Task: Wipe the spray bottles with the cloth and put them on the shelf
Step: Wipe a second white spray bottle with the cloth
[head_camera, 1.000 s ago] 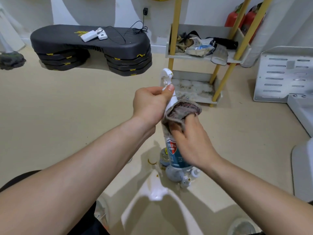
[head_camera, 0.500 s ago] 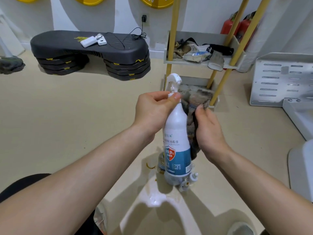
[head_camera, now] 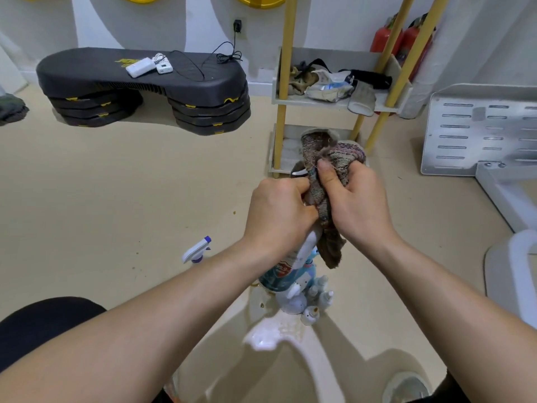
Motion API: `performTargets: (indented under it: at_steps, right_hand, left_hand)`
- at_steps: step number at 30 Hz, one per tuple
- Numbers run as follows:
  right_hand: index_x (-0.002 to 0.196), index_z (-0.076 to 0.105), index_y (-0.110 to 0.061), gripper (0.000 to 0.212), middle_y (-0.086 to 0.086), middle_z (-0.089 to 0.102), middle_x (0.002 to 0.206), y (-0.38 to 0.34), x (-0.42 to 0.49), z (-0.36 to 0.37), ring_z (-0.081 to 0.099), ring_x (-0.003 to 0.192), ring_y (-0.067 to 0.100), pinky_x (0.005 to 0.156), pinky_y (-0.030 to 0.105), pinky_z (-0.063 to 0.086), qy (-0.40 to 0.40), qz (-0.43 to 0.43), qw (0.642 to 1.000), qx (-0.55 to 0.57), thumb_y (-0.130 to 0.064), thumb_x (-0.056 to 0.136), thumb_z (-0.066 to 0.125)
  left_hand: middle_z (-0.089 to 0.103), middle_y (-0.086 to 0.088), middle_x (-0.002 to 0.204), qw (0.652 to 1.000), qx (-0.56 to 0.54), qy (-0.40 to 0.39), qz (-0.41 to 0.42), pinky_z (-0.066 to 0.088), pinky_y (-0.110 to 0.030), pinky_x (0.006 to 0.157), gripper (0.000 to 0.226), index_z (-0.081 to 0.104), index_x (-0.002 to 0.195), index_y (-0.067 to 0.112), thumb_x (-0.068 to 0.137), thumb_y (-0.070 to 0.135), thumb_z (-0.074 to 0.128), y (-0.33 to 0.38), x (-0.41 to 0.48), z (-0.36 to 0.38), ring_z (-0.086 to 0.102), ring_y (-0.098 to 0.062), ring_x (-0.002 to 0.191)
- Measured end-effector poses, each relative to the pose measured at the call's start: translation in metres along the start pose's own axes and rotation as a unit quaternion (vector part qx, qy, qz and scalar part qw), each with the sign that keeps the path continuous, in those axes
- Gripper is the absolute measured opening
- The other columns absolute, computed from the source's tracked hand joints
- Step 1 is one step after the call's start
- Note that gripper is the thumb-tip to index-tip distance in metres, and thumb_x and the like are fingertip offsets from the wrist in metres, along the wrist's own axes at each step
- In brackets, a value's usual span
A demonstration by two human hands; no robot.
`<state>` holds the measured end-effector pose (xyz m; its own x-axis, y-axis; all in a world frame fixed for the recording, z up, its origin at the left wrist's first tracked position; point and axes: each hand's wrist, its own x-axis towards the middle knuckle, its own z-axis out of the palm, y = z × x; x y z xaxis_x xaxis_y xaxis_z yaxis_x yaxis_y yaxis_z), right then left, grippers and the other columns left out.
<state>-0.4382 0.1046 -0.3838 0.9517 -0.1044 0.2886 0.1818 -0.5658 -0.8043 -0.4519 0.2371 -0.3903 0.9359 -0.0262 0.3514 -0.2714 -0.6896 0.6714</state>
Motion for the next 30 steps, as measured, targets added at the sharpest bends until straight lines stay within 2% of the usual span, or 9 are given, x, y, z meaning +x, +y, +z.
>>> performTargets:
  at_steps: [2,5,9,11,14,17,22,26,30]
  right_hand:
    - [0.062,0.041,-0.022,0.047,-0.008,0.047,0.057,0.000,0.003,-0.006,0.046,0.052,0.006,0.048,0.018,0.030,-0.026,-0.056,0.996,-0.069,-0.045,0.102,0.051]
    - [0.067,0.048,-0.017,0.046,-0.006,0.054,0.062,0.009,0.010,-0.011,0.052,0.058,0.005,0.056,0.028,0.039,-0.097,-0.077,0.991,-0.048,-0.046,0.103,0.046]
    - [0.092,0.073,-0.009,0.043,0.016,0.076,0.097,0.010,0.014,-0.014,0.073,0.095,0.034,0.090,0.051,0.057,-0.113,0.090,0.952,0.271,-0.040,0.103,0.046]
    - [0.101,0.074,-0.008,0.039,0.017,0.076,0.105,0.006,0.016,-0.019,0.073,0.101,0.032,0.094,0.049,0.056,-0.064,0.164,0.904,0.389,-0.029,0.108,0.042]
    - [0.117,0.065,0.001,0.029,0.018,0.075,0.110,0.005,0.020,-0.025,0.074,0.101,0.032,0.089,0.047,0.057,-0.014,0.204,0.891,0.406,-0.019,0.106,0.048]
    - [0.126,0.061,0.005,0.033,0.022,0.071,0.118,-0.001,0.020,-0.022,0.071,0.108,0.035,0.097,0.050,0.056,-0.024,0.195,0.886,0.420,-0.015,0.104,0.049]
    - [0.131,0.059,0.006,0.055,0.025,0.064,0.128,-0.019,0.016,-0.019,0.064,0.115,0.034,0.098,0.040,0.053,-0.110,0.221,0.804,0.541,-0.027,0.103,0.024]
    - [0.135,0.053,0.011,0.057,0.028,0.062,0.117,-0.015,0.019,-0.022,0.060,0.096,0.035,0.091,0.043,0.053,-0.121,0.245,0.784,0.557,-0.027,0.102,0.026]
    - [0.127,0.056,0.012,0.037,0.031,0.064,0.119,-0.003,0.022,-0.025,0.067,0.095,0.037,0.081,0.044,0.059,-0.075,0.234,0.821,0.515,-0.013,0.103,0.041]
  left_hand:
    - [0.055,-0.007,0.052,1.000,0.009,-0.010,-0.009,0.044,-0.041,0.052,0.019,0.058,0.059,0.009,0.072,0.014,0.070,-0.002,0.002,0.002,0.050,-0.036,0.060]
    - [0.044,0.001,0.049,0.999,0.009,-0.029,-0.026,0.040,-0.036,0.052,0.029,0.050,0.055,0.015,0.074,0.013,0.071,-0.004,0.003,0.003,0.051,-0.036,0.063]
    - [0.060,0.003,0.056,0.994,-0.097,-0.044,-0.038,0.047,-0.036,0.059,0.022,0.066,0.070,0.011,0.082,0.028,0.073,-0.014,0.011,-0.003,0.052,-0.017,0.058]
    - [0.073,0.009,0.079,0.979,-0.182,-0.047,-0.081,0.056,-0.034,0.076,0.018,0.078,0.094,0.012,0.084,0.027,0.076,-0.018,0.019,-0.010,0.062,-0.004,0.074]
    - [0.076,-0.003,0.105,0.943,-0.298,-0.092,-0.112,0.056,-0.031,0.095,0.023,0.070,0.115,0.005,0.093,0.012,0.069,-0.025,0.028,-0.022,0.070,-0.008,0.095]
    - [0.076,-0.006,0.105,0.892,-0.412,-0.154,-0.106,0.054,-0.025,0.086,0.024,0.058,0.121,0.002,0.098,0.002,0.058,-0.026,0.031,-0.028,0.071,-0.013,0.097]
    - [0.076,-0.008,0.096,0.796,-0.554,-0.193,-0.148,0.056,-0.025,0.077,0.037,0.049,0.126,-0.008,0.091,0.002,0.059,-0.017,0.031,-0.037,0.072,-0.017,0.087]
    - [0.073,-0.010,0.100,0.773,-0.575,-0.207,-0.169,0.059,-0.038,0.086,0.023,0.058,0.114,0.003,0.093,0.010,0.054,-0.016,0.029,-0.046,0.070,-0.028,0.099]
    - [0.074,-0.007,0.102,0.779,-0.559,-0.211,-0.190,0.062,-0.044,0.076,0.015,0.058,0.114,0.008,0.101,0.010,0.051,-0.012,0.028,-0.048,0.071,-0.029,0.101]
